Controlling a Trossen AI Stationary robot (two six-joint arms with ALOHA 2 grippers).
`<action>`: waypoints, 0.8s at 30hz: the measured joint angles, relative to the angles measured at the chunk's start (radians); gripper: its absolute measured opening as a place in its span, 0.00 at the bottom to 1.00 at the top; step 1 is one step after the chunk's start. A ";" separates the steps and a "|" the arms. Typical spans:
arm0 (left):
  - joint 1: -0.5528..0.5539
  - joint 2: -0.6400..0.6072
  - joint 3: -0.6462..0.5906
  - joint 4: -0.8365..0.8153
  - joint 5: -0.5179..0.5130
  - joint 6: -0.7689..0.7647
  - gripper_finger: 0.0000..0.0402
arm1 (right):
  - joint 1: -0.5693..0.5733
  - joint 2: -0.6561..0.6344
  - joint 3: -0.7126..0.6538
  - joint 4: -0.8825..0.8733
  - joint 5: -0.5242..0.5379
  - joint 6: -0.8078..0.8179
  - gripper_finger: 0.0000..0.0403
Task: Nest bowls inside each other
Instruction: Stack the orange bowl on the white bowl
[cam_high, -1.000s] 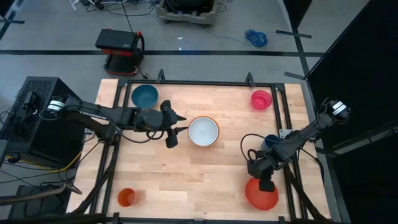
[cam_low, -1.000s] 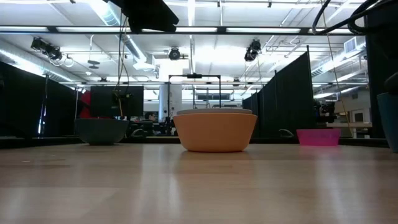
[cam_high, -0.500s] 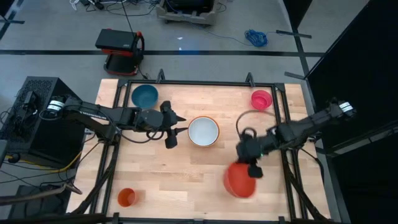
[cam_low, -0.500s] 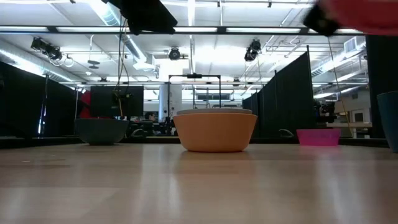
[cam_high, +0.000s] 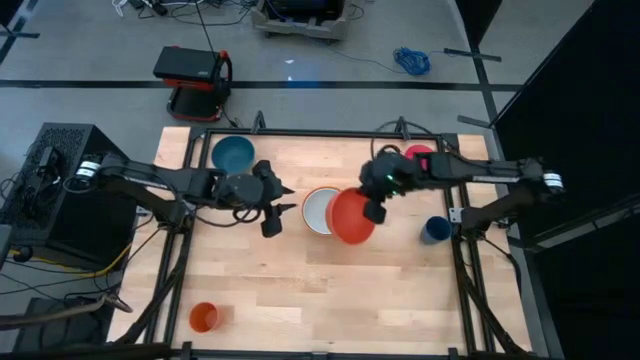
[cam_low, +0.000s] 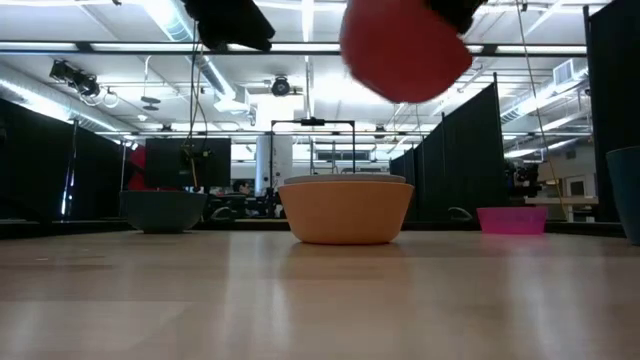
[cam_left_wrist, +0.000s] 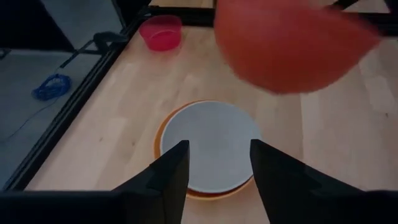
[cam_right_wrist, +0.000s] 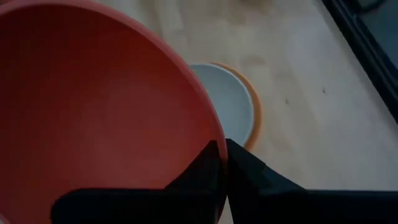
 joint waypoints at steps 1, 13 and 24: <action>0.000 0.000 0.008 -0.016 -0.004 -0.003 0.37 | -0.029 0.014 0.013 -0.006 -0.007 -0.010 0.00; 0.000 0.000 0.030 -0.157 -0.012 -0.060 0.31 | -0.159 0.311 0.320 -0.247 -0.058 -0.145 0.00; 0.000 0.000 0.030 -0.251 -0.013 -0.090 0.24 | -0.201 0.413 0.382 -0.269 -0.073 -0.168 0.00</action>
